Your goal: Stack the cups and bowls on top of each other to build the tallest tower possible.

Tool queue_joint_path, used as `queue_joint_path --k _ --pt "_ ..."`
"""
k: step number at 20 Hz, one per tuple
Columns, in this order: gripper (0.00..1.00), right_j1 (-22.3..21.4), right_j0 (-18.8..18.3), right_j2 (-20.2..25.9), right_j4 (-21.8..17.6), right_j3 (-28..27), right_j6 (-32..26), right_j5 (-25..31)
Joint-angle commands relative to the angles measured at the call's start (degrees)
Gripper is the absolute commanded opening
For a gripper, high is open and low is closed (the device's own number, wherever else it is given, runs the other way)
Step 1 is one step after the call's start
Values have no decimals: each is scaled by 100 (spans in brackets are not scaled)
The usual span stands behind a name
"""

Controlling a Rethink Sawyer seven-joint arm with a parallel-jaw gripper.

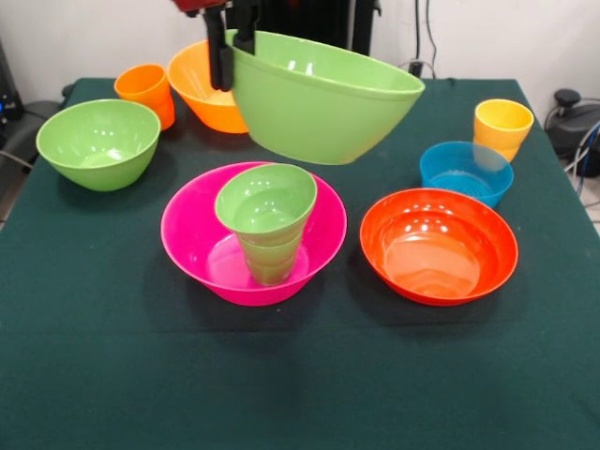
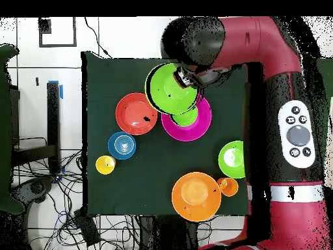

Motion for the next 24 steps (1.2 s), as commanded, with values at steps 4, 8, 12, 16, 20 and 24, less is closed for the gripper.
queue_joint_path --k 4,8,12,16,20,24 --pt "0 108 269 97 -358 -460 -2017 732" --pt "0 195 236 34 -405 -587 -2083 854" --pt "0 204 128 8 -418 -589 -2176 838" --pt "0 260 115 13 -472 -757 -2243 924" --pt "0 298 108 25 -496 -853 -2315 979" --pt "0 220 49 6 -407 -556 -2279 744"
